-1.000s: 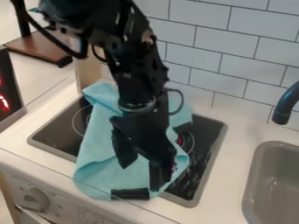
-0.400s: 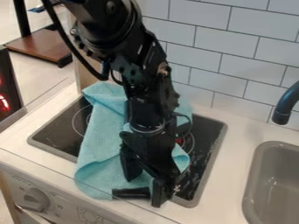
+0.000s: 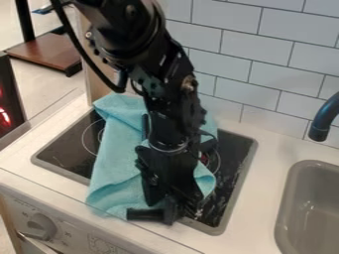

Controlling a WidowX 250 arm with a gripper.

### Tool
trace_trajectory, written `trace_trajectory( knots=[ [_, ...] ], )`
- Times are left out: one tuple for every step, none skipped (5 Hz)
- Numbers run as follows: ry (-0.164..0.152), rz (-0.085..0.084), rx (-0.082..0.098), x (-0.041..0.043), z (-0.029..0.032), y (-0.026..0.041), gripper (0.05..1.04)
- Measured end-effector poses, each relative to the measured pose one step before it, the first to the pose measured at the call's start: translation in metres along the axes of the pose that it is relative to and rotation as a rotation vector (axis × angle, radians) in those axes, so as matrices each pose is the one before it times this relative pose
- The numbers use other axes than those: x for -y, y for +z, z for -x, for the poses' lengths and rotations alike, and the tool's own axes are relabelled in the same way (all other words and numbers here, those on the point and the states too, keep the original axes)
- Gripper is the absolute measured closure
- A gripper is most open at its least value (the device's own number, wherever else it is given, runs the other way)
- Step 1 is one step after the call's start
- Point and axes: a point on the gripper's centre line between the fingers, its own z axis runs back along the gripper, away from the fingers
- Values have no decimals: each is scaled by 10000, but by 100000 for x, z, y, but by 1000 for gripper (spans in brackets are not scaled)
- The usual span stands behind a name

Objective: Fold the cloth from bottom right to top

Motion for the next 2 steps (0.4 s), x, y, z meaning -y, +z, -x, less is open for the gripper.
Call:
trace_trajectory(
  knots=[
    [-74, -252, -34, 339, -88, -26, 820],
    [65, -8, 0, 21, -5, 1, 908]
  ],
)
